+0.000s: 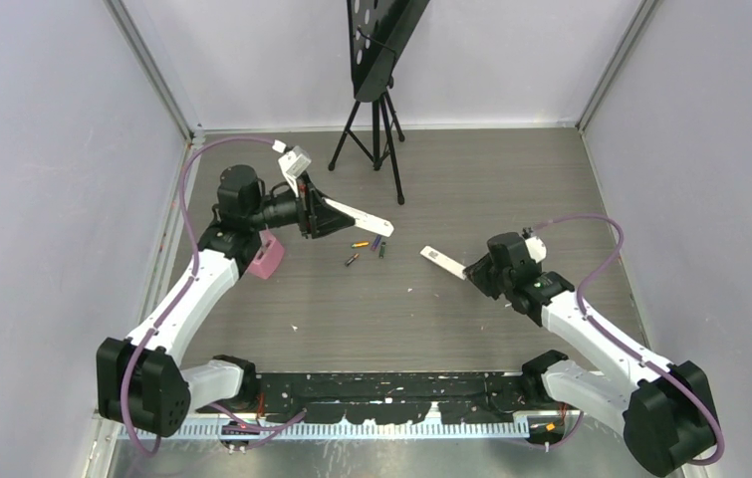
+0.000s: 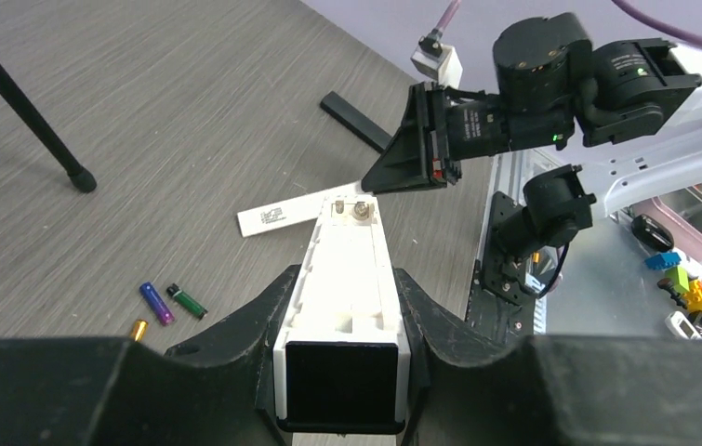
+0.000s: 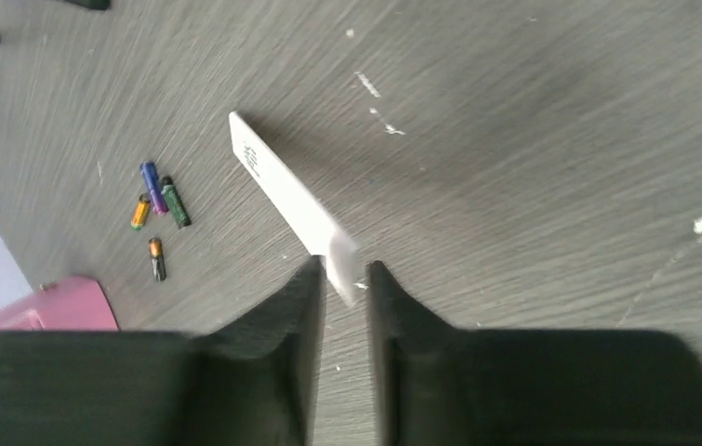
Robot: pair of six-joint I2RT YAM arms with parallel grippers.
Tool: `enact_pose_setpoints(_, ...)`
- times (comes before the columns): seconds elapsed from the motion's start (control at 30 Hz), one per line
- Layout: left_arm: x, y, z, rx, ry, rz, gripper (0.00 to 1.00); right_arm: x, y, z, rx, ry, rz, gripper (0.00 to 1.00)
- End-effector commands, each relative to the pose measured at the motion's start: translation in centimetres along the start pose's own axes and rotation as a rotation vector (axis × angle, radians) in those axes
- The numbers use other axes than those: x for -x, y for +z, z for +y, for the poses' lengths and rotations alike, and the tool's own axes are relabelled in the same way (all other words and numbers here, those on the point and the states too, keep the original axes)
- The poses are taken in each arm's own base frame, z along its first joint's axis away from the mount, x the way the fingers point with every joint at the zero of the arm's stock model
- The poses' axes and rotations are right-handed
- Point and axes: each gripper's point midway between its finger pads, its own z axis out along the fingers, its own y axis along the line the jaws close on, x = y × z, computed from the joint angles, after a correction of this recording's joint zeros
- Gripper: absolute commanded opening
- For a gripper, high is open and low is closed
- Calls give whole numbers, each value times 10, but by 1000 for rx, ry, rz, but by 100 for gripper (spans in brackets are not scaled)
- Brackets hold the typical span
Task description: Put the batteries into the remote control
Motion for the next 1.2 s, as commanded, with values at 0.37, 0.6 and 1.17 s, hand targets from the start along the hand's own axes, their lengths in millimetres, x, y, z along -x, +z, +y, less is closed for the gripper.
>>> enact_pose_setpoints(0.37, 31, -12, -56, -200, 117, -60, 0, 4, -90, 117, 542, -431, 75, 81)
enact_pose_setpoints(0.6, 25, -20, -85, -327, 149, -27, 0, -11, -171, 187, 1032, -636, 51, 87)
enact_pose_setpoints(1.17, 23, -28, -114, -431, 165, 4, 0, -102, -198, 213, 1192, -1096, 358, 77)
